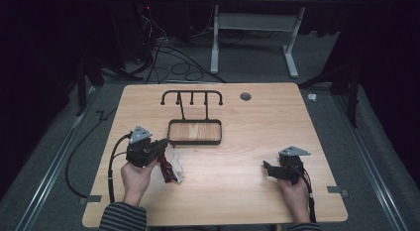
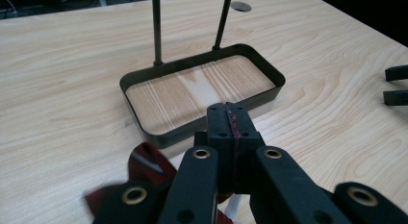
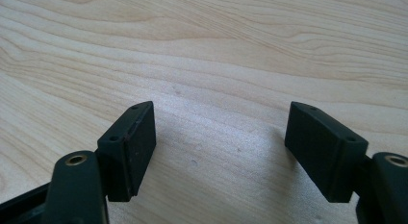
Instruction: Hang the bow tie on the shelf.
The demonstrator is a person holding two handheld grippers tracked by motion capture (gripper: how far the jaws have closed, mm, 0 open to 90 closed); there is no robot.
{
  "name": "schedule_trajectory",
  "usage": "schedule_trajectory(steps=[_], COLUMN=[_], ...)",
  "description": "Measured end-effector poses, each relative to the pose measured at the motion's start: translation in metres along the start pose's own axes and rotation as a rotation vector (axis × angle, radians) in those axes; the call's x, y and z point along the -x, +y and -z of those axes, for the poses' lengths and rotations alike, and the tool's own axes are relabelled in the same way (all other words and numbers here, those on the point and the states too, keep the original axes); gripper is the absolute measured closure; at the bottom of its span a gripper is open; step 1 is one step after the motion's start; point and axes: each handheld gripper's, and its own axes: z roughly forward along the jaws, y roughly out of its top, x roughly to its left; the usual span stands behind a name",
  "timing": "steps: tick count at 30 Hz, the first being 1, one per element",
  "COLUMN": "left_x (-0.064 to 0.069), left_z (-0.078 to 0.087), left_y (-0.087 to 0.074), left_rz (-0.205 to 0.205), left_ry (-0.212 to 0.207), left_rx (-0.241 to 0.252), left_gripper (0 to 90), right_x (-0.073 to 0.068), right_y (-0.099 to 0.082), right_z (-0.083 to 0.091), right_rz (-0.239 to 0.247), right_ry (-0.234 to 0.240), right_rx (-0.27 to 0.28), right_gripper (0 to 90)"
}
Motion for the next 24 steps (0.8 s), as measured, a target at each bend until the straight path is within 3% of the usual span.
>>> schedule_trajectory(steps=[24], left_x=[0.008], left_z=[0.009], left_y=[0.024], left_rz=[-0.023], left_ry=[-0.021], left_rx=[0.068], left_gripper=[90.0], right_x=[0.000], right_y=[0.000], right_z=[0.000], right_rz=[0.000], right_ry=[0.001], right_rx=[0.000], right_gripper=[27.6])
